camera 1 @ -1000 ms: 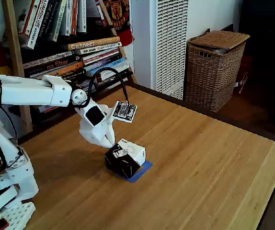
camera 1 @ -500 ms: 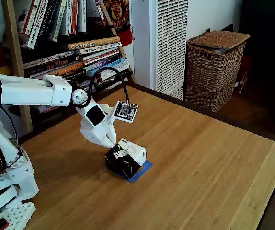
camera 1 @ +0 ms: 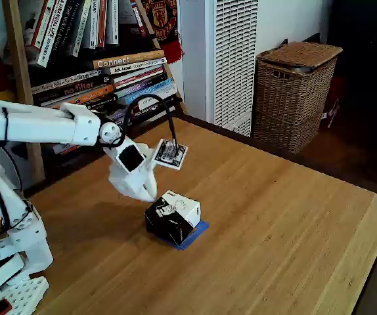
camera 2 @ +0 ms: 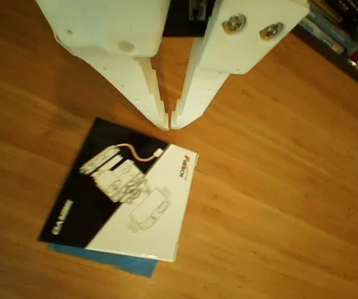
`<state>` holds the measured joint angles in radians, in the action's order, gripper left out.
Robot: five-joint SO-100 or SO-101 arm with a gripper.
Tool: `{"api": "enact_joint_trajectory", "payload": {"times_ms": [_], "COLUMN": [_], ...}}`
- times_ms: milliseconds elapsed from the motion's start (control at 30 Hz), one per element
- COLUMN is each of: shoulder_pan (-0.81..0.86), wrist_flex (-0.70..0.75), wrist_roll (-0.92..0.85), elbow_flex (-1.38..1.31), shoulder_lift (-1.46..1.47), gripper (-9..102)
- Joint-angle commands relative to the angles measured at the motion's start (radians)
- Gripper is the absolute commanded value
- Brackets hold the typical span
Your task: Push the box on top of the target
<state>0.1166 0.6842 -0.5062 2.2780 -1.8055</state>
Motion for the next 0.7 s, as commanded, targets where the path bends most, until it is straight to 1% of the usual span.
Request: {"api": "enact_joint_trajectory", "payload": {"times_ms": [0, 667], "shoulder_pan": [-0.009, 0.018], "wrist_flex": [-0.020, -0.055], "wrist_roll": [0.011, -0.008], "elbow_flex": [-0.058, -0.118], "shoulder_lift": [0.011, 0.052], "gripper": [0, 0]}}
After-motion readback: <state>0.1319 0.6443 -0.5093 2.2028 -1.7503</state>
